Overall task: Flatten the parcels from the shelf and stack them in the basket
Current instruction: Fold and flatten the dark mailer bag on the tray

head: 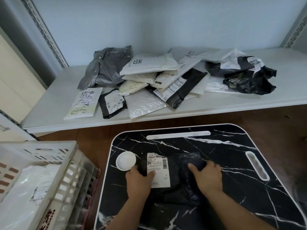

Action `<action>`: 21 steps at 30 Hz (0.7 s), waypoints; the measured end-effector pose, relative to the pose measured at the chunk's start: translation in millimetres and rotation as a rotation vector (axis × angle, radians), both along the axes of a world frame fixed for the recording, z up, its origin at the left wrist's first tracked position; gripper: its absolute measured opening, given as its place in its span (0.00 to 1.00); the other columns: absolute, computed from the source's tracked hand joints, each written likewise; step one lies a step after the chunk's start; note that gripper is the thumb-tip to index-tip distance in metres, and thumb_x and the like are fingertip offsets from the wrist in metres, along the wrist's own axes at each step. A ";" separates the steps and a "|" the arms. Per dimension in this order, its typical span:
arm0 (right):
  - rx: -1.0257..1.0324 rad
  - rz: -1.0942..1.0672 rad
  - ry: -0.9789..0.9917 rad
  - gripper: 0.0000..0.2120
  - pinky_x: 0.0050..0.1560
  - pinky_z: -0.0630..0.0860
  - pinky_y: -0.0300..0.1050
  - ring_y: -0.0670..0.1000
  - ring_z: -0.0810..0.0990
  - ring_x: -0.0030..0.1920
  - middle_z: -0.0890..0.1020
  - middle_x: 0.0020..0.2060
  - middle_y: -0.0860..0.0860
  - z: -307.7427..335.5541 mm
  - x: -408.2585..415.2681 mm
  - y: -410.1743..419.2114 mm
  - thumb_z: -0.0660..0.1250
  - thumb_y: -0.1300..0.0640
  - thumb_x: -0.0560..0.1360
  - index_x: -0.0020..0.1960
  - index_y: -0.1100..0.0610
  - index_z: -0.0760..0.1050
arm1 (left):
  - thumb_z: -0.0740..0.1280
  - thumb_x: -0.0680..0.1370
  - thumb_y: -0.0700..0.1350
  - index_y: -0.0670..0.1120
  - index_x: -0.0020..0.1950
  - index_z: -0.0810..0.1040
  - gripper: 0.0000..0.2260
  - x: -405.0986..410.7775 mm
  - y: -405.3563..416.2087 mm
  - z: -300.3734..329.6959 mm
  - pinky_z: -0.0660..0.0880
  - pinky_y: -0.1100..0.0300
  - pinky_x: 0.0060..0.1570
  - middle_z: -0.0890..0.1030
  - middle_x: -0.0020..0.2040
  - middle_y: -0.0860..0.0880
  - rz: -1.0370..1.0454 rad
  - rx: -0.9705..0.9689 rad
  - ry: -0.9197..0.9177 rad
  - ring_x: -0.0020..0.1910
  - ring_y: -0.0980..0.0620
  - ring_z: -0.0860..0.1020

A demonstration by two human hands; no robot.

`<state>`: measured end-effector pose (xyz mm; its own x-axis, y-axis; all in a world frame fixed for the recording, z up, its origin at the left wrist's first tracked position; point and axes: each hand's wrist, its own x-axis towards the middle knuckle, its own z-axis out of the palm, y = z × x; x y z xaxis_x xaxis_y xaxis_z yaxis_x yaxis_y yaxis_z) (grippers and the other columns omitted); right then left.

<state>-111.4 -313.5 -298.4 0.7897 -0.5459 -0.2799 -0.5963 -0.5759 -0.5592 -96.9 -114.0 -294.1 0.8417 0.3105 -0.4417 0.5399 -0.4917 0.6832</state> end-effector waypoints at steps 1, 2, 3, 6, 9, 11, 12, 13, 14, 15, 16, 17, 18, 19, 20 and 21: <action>0.153 -0.091 0.015 0.37 0.65 0.69 0.51 0.62 0.71 0.64 0.72 0.64 0.64 1.2 2.2 4.0 0.74 0.43 0.70 0.67 0.67 0.67 | 0.77 0.69 0.48 0.40 0.69 0.69 0.32 -0.1 -2.4 5.0 0.76 0.48 0.57 0.75 0.62 0.42 0.101 -0.155 0.077 0.56 0.44 0.77; 0.298 -0.159 0.046 0.37 0.62 0.72 0.51 0.62 0.74 0.61 0.74 0.62 0.64 1.0 3.7 8.0 0.77 0.47 0.67 0.66 0.68 0.68 | 0.79 0.67 0.43 0.38 0.67 0.71 0.32 -0.6 -2.8 12.3 0.78 0.47 0.53 0.79 0.58 0.41 0.190 -0.339 0.150 0.52 0.43 0.80; 0.409 -0.188 0.071 0.36 0.59 0.75 0.51 0.62 0.77 0.57 0.78 0.58 0.64 2.3 4.1 11.8 0.79 0.50 0.65 0.64 0.69 0.70 | 0.79 0.66 0.38 0.36 0.64 0.73 0.30 -1.0 -1.5 18.8 0.80 0.46 0.47 0.81 0.54 0.39 0.250 -0.522 0.223 0.49 0.41 0.82; 0.596 -0.184 0.092 0.23 0.51 0.80 0.56 0.60 0.82 0.45 0.83 0.44 0.61 11.7 2.4 20.5 0.81 0.56 0.63 0.52 0.66 0.79 | 0.76 0.66 0.33 0.34 0.57 0.78 0.20 -3.5 5.9 42.8 0.80 0.49 0.38 0.84 0.46 0.35 0.204 -0.845 0.343 0.43 0.38 0.83; 0.706 -0.177 0.025 0.13 0.52 0.80 0.59 0.61 0.82 0.45 0.84 0.41 0.60 29.6 8.1 28.7 0.78 0.57 0.67 0.47 0.62 0.81 | 0.76 0.68 0.43 0.37 0.55 0.80 0.18 0.2 20.3 66.7 0.79 0.45 0.48 0.84 0.47 0.37 0.141 -0.885 0.282 0.47 0.39 0.83; 0.735 -0.167 -0.085 0.05 0.53 0.79 0.56 0.60 0.82 0.44 0.83 0.40 0.58 50.3 12.4 39.5 0.74 0.58 0.72 0.45 0.59 0.80 | 0.71 0.75 0.52 0.41 0.50 0.81 0.15 2.7 37.5 85.7 0.79 0.48 0.49 0.85 0.45 0.41 0.150 -0.784 0.189 0.47 0.41 0.83; 0.722 -0.158 -0.139 0.03 0.52 0.78 0.54 0.59 0.81 0.43 0.82 0.39 0.56 60.7 14.2 45.0 0.73 0.59 0.74 0.45 0.58 0.80 | 0.67 0.77 0.55 0.42 0.48 0.80 0.15 4.4 45.1 93.2 0.79 0.50 0.48 0.85 0.45 0.43 0.148 -0.681 0.127 0.46 0.43 0.83; 0.695 -0.133 -0.178 0.03 0.51 0.78 0.53 0.58 0.81 0.42 0.82 0.38 0.55 69.8 16.7 52.8 0.72 0.58 0.74 0.45 0.58 0.80 | 0.64 0.79 0.56 0.43 0.46 0.79 0.16 5.6 54.7 100.0 0.79 0.51 0.49 0.84 0.45 0.44 0.135 -0.543 0.051 0.46 0.45 0.82; 0.673 -0.100 -0.205 0.04 0.52 0.78 0.55 0.58 0.81 0.43 0.83 0.39 0.56 79.0 19.1 62.4 0.71 0.57 0.75 0.46 0.58 0.81 | 0.61 0.80 0.57 0.43 0.44 0.78 0.17 6.5 66.0 106.2 0.78 0.50 0.52 0.83 0.46 0.44 0.117 -0.385 -0.031 0.47 0.46 0.81; 0.660 -0.074 -0.225 0.05 0.54 0.79 0.57 0.59 0.82 0.44 0.84 0.40 0.56 85.4 22.0 71.8 0.71 0.56 0.75 0.46 0.58 0.81 | 0.59 0.81 0.57 0.43 0.44 0.77 0.19 6.6 77.3 112.1 0.76 0.50 0.54 0.82 0.47 0.44 0.088 -0.230 -0.100 0.49 0.45 0.80; 0.657 -0.049 -0.242 0.05 0.54 0.79 0.58 0.59 0.82 0.44 0.84 0.40 0.56 92.0 23.5 79.8 0.71 0.55 0.75 0.46 0.57 0.81 | 0.58 0.81 0.57 0.43 0.42 0.76 0.19 7.2 86.7 116.7 0.75 0.51 0.54 0.81 0.46 0.45 0.049 -0.101 -0.153 0.50 0.45 0.79; 0.635 -0.006 -0.248 0.06 0.53 0.79 0.57 0.59 0.82 0.44 0.84 0.40 0.56 97.0 25.4 92.2 0.70 0.54 0.76 0.45 0.57 0.81 | 0.56 0.81 0.57 0.44 0.41 0.75 0.20 6.0 101.9 120.9 0.74 0.52 0.52 0.80 0.44 0.46 0.029 -0.021 -0.199 0.49 0.44 0.79; 0.608 0.037 -0.259 0.07 0.51 0.79 0.54 0.58 0.81 0.44 0.84 0.40 0.55 101.3 27.9 107.4 0.70 0.54 0.76 0.44 0.58 0.81 | 0.56 0.82 0.57 0.45 0.40 0.74 0.19 4.6 119.8 126.3 0.73 0.53 0.49 0.78 0.41 0.48 0.017 0.029 -0.234 0.48 0.44 0.79; 0.565 0.085 -0.279 0.08 0.47 0.77 0.50 0.55 0.80 0.42 0.83 0.39 0.54 107.0 28.7 119.6 0.68 0.54 0.77 0.45 0.59 0.81 | 0.55 0.82 0.57 0.46 0.40 0.73 0.19 2.3 133.9 133.2 0.71 0.55 0.45 0.76 0.38 0.50 0.011 0.066 -0.260 0.45 0.46 0.77; 0.514 0.142 -0.303 0.09 0.43 0.73 0.47 0.53 0.78 0.41 0.82 0.40 0.54 112.7 30.6 134.6 0.67 0.53 0.78 0.46 0.59 0.80 | 0.54 0.82 0.57 0.46 0.40 0.73 0.19 -0.3 150.7 139.6 0.68 0.57 0.42 0.75 0.37 0.51 0.014 0.112 -0.283 0.43 0.48 0.76; 0.451 0.190 -0.321 0.10 0.41 0.69 0.46 0.53 0.76 0.42 0.82 0.42 0.55 119.2 32.5 150.0 0.66 0.52 0.79 0.48 0.60 0.80 | 0.54 0.82 0.57 0.45 0.40 0.73 0.20 -3.1 168.0 144.7 0.66 0.58 0.41 0.75 0.37 0.50 0.025 0.150 -0.302 0.42 0.48 0.74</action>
<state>-78.9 -163.6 -179.3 0.9459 -0.2688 -0.1817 -0.2656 -0.3198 -0.9095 -100.0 54.0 -149.4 0.9189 0.3752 -0.1215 0.3373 -0.5879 0.7352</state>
